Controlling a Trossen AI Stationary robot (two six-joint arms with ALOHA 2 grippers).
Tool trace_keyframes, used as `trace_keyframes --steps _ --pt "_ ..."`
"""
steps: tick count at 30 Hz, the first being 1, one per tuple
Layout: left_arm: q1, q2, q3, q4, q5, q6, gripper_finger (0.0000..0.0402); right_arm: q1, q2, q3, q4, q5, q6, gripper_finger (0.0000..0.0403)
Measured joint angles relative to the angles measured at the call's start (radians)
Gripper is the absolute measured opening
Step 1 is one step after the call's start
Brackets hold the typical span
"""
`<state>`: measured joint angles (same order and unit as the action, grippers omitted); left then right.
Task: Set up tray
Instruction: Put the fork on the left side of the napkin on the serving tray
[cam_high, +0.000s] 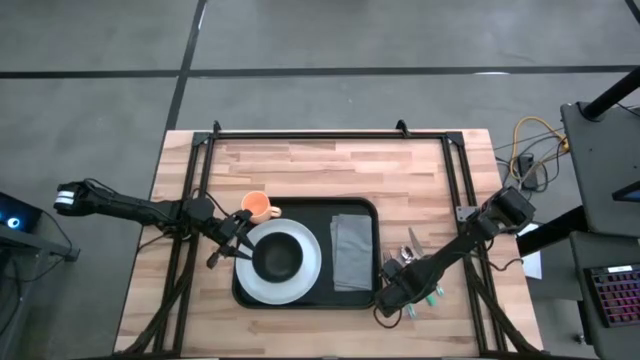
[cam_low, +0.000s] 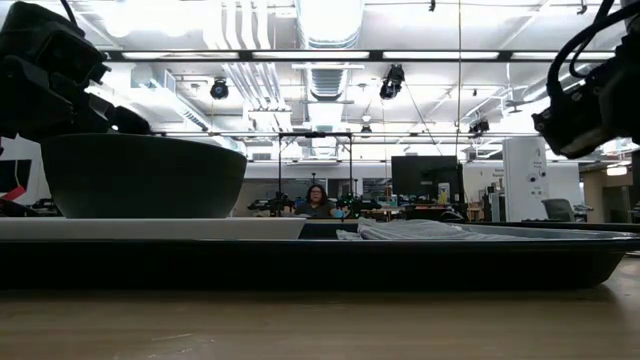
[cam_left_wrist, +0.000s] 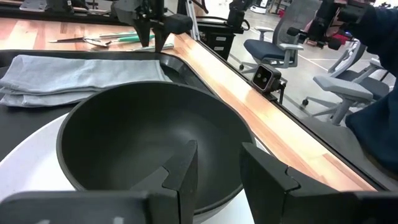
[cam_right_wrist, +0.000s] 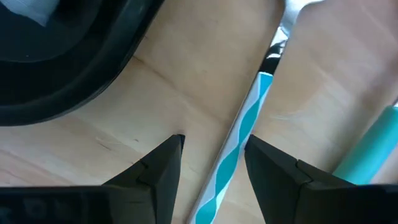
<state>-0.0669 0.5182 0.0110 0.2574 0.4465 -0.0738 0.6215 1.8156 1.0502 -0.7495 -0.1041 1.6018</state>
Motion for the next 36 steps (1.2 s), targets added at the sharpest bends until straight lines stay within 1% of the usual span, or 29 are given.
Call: trace_keyframes --steps 8,19,25,36 --pt "0.0 0.0 0.0 0.0 0.0 0.0 0.0099 -0.001 -0.003 -0.03 0.038 -0.006 0.041 0.0121" --pt "0.0 0.0 0.0 0.0 0.0 0.0 0.0099 -0.001 -0.002 -0.035 0.04 -0.008 0.055 0.0022" --pt "0.0 0.0 0.0 0.0 0.0 0.0 0.0099 -0.001 -0.01 -0.036 0.038 -0.005 0.074 0.0018" --pt "0.0 0.0 0.0 0.0 0.0 0.0 0.0099 0.001 -0.035 -0.041 0.012 -0.002 0.198 0.0017"
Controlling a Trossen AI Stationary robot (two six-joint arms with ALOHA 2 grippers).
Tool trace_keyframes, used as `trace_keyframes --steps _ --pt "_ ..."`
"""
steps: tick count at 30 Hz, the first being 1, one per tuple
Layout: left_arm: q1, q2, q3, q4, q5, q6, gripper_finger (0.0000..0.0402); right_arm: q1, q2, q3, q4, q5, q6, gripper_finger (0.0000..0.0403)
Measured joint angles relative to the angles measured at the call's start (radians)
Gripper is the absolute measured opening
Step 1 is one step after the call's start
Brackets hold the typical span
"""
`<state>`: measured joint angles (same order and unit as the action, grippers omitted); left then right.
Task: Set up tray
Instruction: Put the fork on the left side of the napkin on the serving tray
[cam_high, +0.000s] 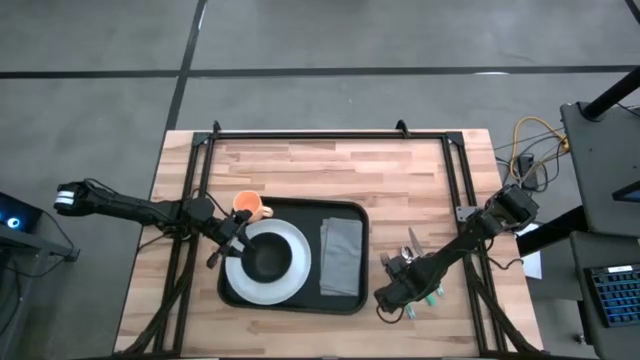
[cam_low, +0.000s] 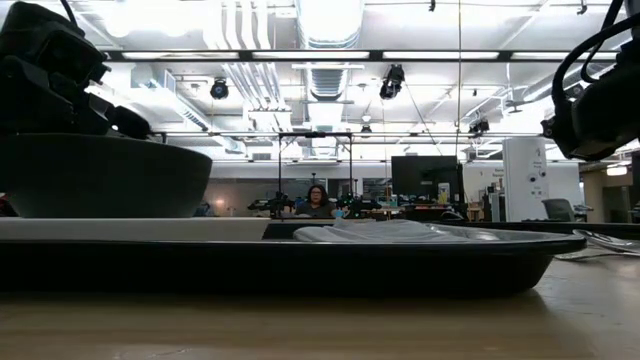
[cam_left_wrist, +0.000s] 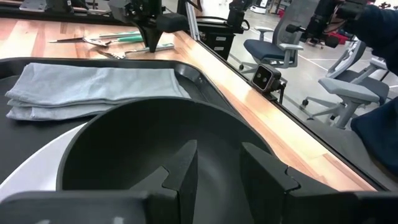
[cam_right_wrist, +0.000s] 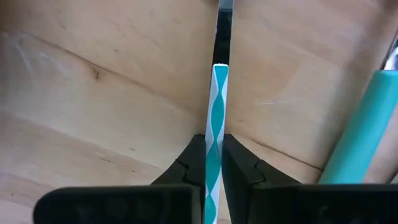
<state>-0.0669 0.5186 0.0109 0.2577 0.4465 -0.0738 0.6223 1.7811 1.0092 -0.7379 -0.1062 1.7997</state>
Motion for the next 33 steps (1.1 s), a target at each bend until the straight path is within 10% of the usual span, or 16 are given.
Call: trace_keyframes --steps 33 --pt "0.0 -0.002 0.001 0.0 0.0 0.0 0.0099 -0.068 -0.111 0.152 -0.1 0.17 0.214 0.0015"
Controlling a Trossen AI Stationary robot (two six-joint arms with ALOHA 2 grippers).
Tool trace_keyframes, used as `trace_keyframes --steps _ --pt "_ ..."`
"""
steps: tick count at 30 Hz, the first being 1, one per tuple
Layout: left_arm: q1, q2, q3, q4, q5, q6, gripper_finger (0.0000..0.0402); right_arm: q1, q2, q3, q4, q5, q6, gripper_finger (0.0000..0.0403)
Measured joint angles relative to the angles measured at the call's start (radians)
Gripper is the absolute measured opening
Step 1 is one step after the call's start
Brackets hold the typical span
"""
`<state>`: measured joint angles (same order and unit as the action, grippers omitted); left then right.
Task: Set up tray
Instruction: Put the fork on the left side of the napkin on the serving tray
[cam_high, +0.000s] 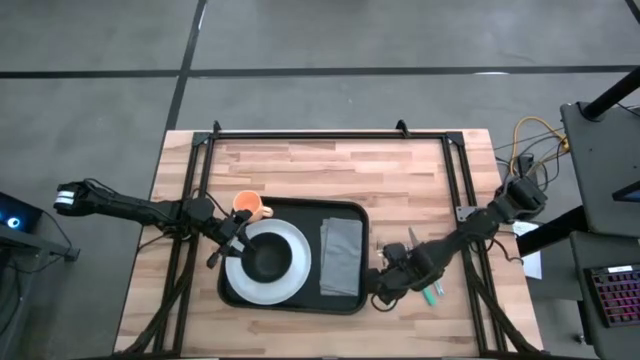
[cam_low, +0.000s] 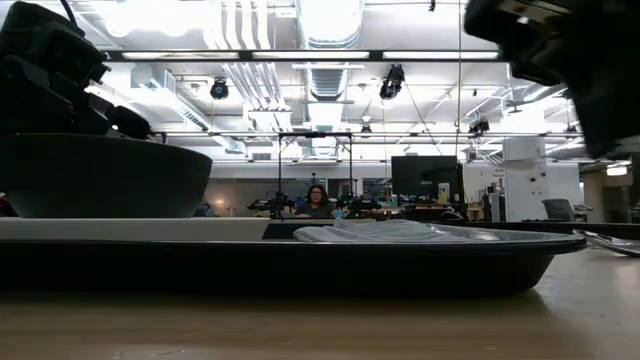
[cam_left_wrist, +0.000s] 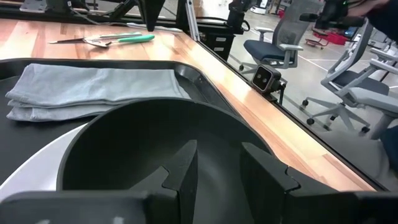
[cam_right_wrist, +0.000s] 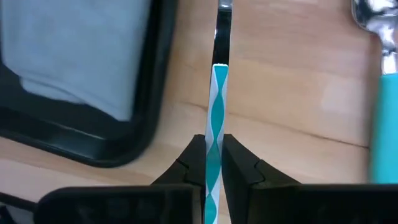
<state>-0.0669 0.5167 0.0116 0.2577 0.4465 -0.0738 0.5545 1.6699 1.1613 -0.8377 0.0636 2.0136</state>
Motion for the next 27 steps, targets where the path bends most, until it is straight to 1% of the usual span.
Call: trace_keyframes --steps 3,7,10,13,21,27 --pt "0.0 0.0 -0.001 0.0 0.0 0.0 0.0099 -0.024 0.0 0.005 0.001 0.038 0.005 0.0015" --pt "0.0 0.0 -0.001 0.0 0.0 0.0 0.0099 -0.06 0.0 0.007 0.033 0.055 0.02 0.0015" --pt "0.0 0.0 -0.001 0.0 0.0 0.0 0.0099 -0.085 0.002 0.008 0.07 0.093 0.027 0.0015" --pt "0.0 0.0 -0.001 0.0 0.0 0.0 0.0099 -0.119 0.034 0.027 0.093 0.103 0.013 0.0015" --pt "0.0 0.0 -0.001 0.0 0.0 0.0 0.0099 -0.215 0.16 0.163 0.101 0.097 -0.122 0.0015" --pt "0.0 0.0 0.0 0.0 0.0 0.0 0.0099 -0.255 0.249 0.259 0.092 0.097 -0.169 0.0015"
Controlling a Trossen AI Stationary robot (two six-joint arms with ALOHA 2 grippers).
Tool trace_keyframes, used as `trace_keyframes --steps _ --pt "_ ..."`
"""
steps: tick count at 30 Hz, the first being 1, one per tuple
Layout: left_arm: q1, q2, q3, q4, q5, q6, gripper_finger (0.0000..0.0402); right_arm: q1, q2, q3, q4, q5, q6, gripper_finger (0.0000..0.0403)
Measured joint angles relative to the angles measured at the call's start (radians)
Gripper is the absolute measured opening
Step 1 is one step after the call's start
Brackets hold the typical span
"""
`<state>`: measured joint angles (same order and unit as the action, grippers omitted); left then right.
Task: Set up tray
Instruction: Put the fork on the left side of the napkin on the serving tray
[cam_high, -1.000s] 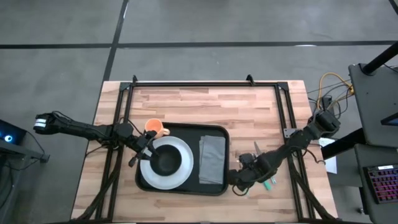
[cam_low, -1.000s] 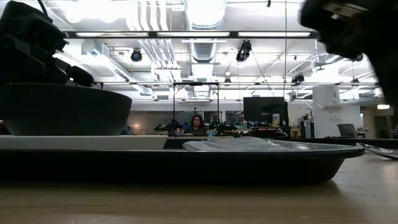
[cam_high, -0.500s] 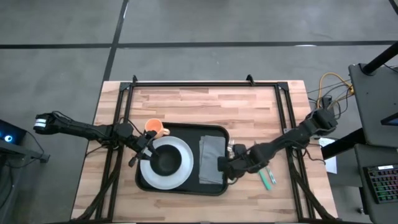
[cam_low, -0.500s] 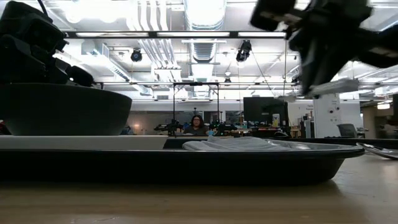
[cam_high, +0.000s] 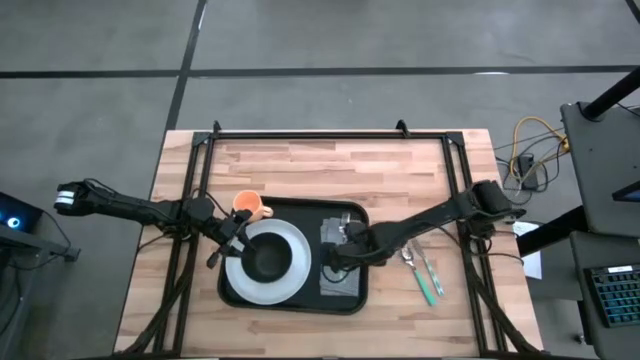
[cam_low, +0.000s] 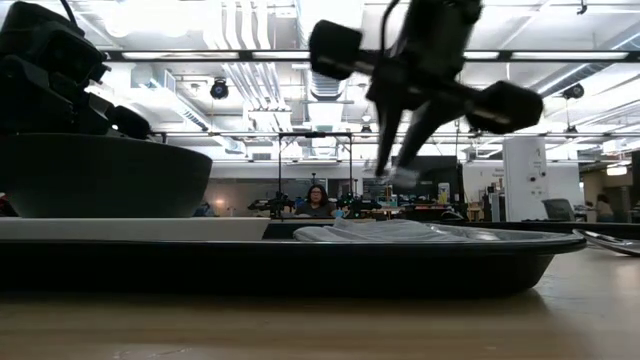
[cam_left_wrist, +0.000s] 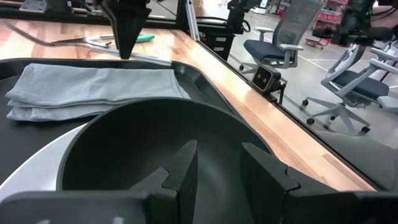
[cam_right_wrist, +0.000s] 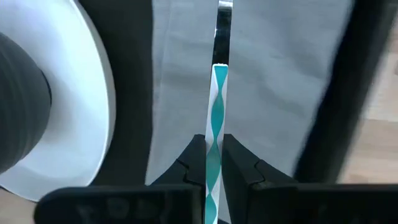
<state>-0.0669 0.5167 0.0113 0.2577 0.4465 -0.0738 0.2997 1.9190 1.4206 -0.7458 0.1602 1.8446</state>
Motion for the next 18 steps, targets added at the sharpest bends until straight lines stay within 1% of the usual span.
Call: trace_keyframes --steps 7,13,18 --pt "0.0 0.0 0.0 0.0 0.0 0.0 0.0099 -0.016 0.101 0.095 -0.003 -0.009 -0.037 0.0015" --pt "0.0 0.0 -0.001 0.0 0.0 0.0 0.0099 -0.015 0.15 0.109 0.014 -0.049 0.014 0.0015" --pt "0.0 0.0 0.0 0.0 0.0 0.0 0.0099 -0.015 0.171 0.109 0.073 -0.058 0.025 0.0015"
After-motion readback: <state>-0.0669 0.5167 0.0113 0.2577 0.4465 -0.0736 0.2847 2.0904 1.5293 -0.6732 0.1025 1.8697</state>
